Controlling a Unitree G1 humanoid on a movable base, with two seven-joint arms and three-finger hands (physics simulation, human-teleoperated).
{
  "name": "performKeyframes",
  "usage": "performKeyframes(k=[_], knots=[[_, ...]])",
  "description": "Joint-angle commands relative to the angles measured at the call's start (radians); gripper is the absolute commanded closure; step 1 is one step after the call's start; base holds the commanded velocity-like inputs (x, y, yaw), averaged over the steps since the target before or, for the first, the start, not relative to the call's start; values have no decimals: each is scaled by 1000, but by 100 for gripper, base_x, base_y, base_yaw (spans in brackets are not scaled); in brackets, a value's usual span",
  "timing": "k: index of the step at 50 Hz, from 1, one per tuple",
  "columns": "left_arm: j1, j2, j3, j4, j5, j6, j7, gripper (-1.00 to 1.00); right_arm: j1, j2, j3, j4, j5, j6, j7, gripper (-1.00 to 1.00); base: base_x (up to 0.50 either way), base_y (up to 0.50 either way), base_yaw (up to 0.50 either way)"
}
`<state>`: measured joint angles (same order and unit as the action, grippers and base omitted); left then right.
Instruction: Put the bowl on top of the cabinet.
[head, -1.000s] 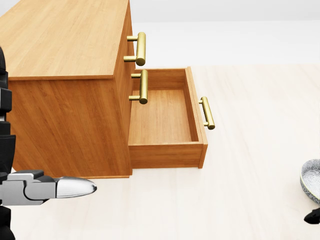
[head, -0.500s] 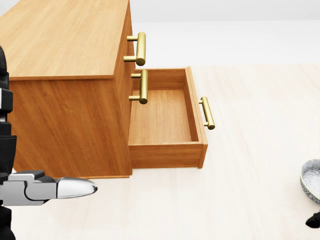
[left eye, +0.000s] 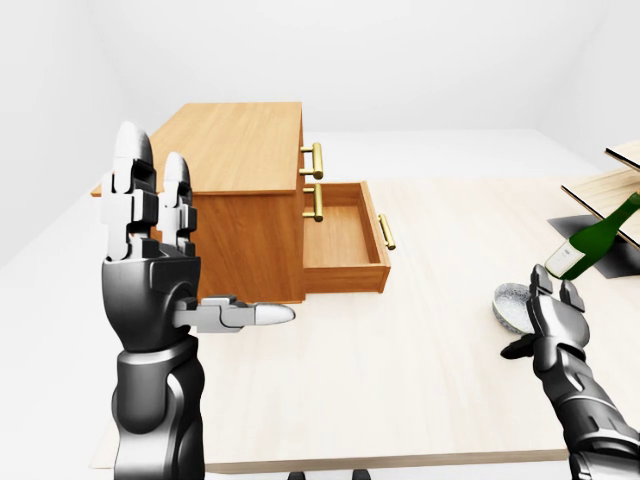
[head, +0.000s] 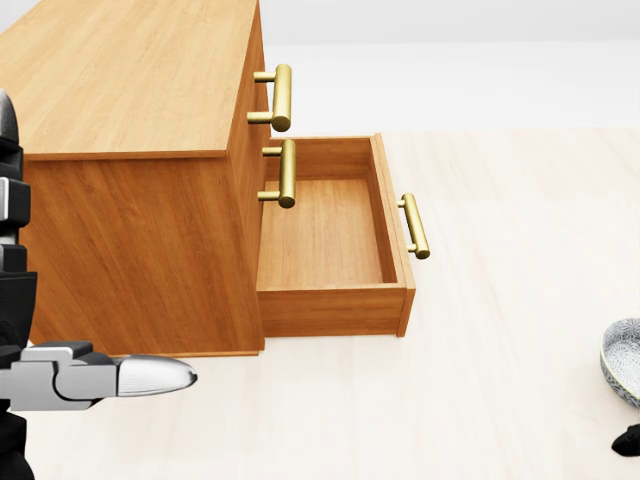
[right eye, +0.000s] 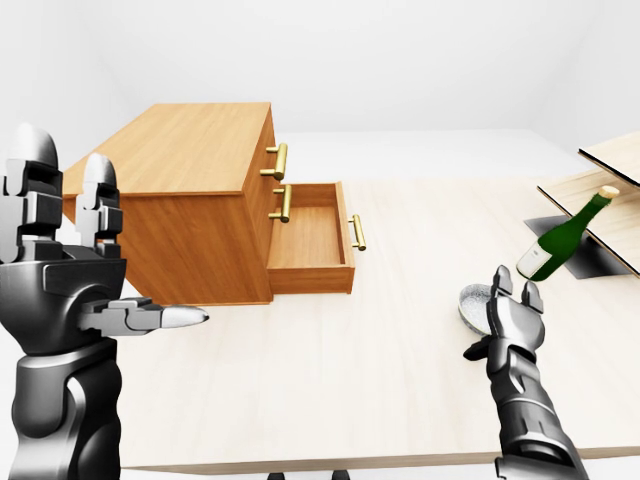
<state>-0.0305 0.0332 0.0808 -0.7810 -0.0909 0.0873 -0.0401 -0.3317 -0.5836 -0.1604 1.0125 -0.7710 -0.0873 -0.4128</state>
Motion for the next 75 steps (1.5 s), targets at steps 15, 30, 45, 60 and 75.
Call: performKeyframes(k=[15, 30, 45, 60, 75], knots=[[-2, 1, 3, -9, -2, 0, 1, -100, -3, 5, 25, 34, 1, 0, -19, 100, 0, 0, 0], [4, -1, -2, 8, 2, 0, 0, -100, 30, 9, -13, -94, 1, 0, 41, 100, 0, 0, 0], [5, -1, -1, 1, 0, 0, 0, -100, 93, 35, -117, -449, -32, 0, 213, 100, 0, 0, 0], [-4, 2, 9, -10, -7, 0, 1, -100, 60, 43, -153, -622, -61, 0, 334, 100, 0, 0, 0], [-28, 12, 33, -14, -27, 0, 11, -100, -70, 39, -123, -703, -95, 24, 435, 100, 0, 0, 0]])
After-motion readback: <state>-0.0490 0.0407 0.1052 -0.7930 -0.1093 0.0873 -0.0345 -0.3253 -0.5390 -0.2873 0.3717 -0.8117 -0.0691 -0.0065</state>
